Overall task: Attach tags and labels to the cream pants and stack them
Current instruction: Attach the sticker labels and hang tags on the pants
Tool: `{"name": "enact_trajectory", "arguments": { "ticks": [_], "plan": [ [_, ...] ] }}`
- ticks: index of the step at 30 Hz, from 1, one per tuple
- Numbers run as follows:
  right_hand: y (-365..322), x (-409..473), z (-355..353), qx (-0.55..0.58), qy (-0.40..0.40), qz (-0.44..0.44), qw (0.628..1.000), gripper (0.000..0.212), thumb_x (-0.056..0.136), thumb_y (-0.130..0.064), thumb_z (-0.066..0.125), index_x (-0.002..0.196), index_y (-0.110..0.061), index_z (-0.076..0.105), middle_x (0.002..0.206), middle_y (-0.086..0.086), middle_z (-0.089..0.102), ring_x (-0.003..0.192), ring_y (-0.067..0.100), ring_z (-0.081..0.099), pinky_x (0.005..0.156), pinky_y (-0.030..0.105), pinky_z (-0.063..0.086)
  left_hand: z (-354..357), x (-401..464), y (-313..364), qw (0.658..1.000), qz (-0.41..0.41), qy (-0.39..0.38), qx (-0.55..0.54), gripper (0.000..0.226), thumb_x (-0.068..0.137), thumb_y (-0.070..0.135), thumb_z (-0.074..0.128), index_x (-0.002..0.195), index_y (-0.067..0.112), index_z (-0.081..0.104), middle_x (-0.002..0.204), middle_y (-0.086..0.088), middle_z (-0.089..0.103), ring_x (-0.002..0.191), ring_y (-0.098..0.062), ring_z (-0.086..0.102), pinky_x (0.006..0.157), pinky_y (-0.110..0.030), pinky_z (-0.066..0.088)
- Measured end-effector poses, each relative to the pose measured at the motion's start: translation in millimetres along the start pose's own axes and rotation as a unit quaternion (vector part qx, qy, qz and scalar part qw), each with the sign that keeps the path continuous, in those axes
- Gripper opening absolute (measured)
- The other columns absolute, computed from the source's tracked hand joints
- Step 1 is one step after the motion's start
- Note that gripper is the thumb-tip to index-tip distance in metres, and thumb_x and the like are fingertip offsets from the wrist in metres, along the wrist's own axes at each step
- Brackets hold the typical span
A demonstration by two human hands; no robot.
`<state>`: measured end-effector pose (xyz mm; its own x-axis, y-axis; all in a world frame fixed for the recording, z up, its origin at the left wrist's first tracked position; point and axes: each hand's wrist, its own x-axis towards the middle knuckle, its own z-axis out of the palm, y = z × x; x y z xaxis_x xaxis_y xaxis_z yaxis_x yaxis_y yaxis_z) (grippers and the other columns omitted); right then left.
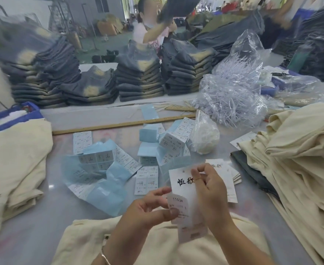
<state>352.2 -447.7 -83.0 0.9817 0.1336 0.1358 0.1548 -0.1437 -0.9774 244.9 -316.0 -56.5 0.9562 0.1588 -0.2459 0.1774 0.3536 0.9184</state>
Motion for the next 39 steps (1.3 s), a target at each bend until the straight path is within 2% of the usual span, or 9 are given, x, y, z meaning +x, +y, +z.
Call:
{"name": "enact_trajectory", "arguments": {
  "ticks": [3,8,14,17,20,23,28,32,39],
  "plan": [
    [-10,-21,4,-0.001,-0.046,0.018,0.999,0.009,0.098,-0.012,0.051,0.092,-0.017,0.055,0.078,0.004,0.070,0.072,0.022,0.065,0.068,0.039,0.051,0,-17,-6,0.999,-0.038,-0.017,-0.011,0.010,0.060,0.006,0.081,0.066,0.007,0.073,0.094,-0.012,0.072,0.084,-0.020,0.068,0.075,-0.026,0.052],
    [-22,-55,-3,0.201,-0.203,0.179,0.941,0.024,0.082,-0.005,0.067,0.104,-0.014,0.066,0.101,0.014,0.073,0.092,0.033,0.070,0.079,0.046,0.056,-10,-36,-14,0.999,-0.037,0.006,-0.020,0.015,0.061,0.008,0.080,0.074,0.006,0.073,0.094,-0.017,0.072,0.086,-0.024,0.063,0.082,-0.029,0.046],
    [-23,-68,-16,-0.033,-0.079,0.077,0.993,0.014,0.075,0.000,0.066,0.077,-0.006,0.055,0.076,0.019,0.066,0.066,0.027,0.056,0.067,0.048,0.050,-30,-49,-9,0.992,0.114,0.046,-0.024,0.028,0.056,0.013,0.081,0.078,0.006,0.066,0.088,-0.007,0.063,0.082,-0.016,0.058,0.072,-0.024,0.046],
    [-38,-76,-12,-0.049,-0.125,0.051,0.990,0.021,0.059,-0.015,0.060,0.076,-0.006,0.053,0.066,0.013,0.057,0.061,0.018,0.045,0.060,0.037,0.041,-18,-54,-9,0.990,0.137,-0.024,-0.016,0.039,0.062,0.013,0.078,0.096,0.018,0.060,0.091,-0.006,0.065,0.084,-0.014,0.061,0.070,-0.023,0.050],
    [-47,-81,-6,-0.070,-0.157,0.014,0.985,0.019,0.060,-0.011,0.064,0.068,-0.009,0.047,0.061,0.000,0.048,0.059,0.014,0.041,0.055,0.039,0.041,0,-49,-14,0.990,0.140,0.010,-0.013,0.070,0.057,0.014,0.083,0.115,0.026,0.045,0.104,-0.011,0.067,0.095,-0.027,0.065,0.075,-0.031,0.053],
    [-52,-82,-6,-0.078,-0.199,0.012,0.977,0.019,0.064,-0.004,0.061,0.068,-0.013,0.045,0.060,-0.002,0.047,0.056,0.015,0.043,0.050,0.042,0.043,11,-45,-15,0.988,0.151,0.043,-0.017,0.081,0.052,0.016,0.086,0.117,0.029,0.039,0.088,-0.007,0.065,0.083,-0.025,0.066,0.070,-0.035,0.055],
    [-56,-76,-19,0.077,-0.367,0.070,0.924,0.033,0.063,-0.010,0.078,0.077,-0.016,0.049,0.066,-0.001,0.058,0.058,0.022,0.054,0.049,0.032,0.044,13,-43,-13,0.983,0.171,0.041,-0.041,0.075,0.061,0.012,0.084,0.116,0.035,0.039,0.074,-0.013,0.055,0.063,-0.035,0.056,0.053,-0.053,0.053],
    [-46,-69,-20,0.159,-0.378,0.082,0.908,0.042,0.066,-0.020,0.085,0.083,-0.008,0.049,0.072,0.013,0.052,0.054,0.023,0.052,0.050,0.032,0.045,12,-41,-11,0.984,0.168,0.029,-0.058,0.078,0.062,0.016,0.085,0.123,0.031,0.039,0.073,-0.013,0.055,0.060,-0.030,0.059,0.054,-0.041,0.053],
    [-36,-63,-17,0.243,-0.399,0.119,0.876,0.043,0.076,-0.016,0.074,0.101,0.010,0.051,0.083,0.018,0.053,0.065,0.025,0.053,0.053,0.028,0.044,7,-35,-13,0.984,0.167,0.040,-0.057,0.068,0.068,0.012,0.078,0.122,0.027,0.040,0.086,-0.021,0.065,0.076,-0.037,0.066,0.064,-0.048,0.057]
  ]
}}
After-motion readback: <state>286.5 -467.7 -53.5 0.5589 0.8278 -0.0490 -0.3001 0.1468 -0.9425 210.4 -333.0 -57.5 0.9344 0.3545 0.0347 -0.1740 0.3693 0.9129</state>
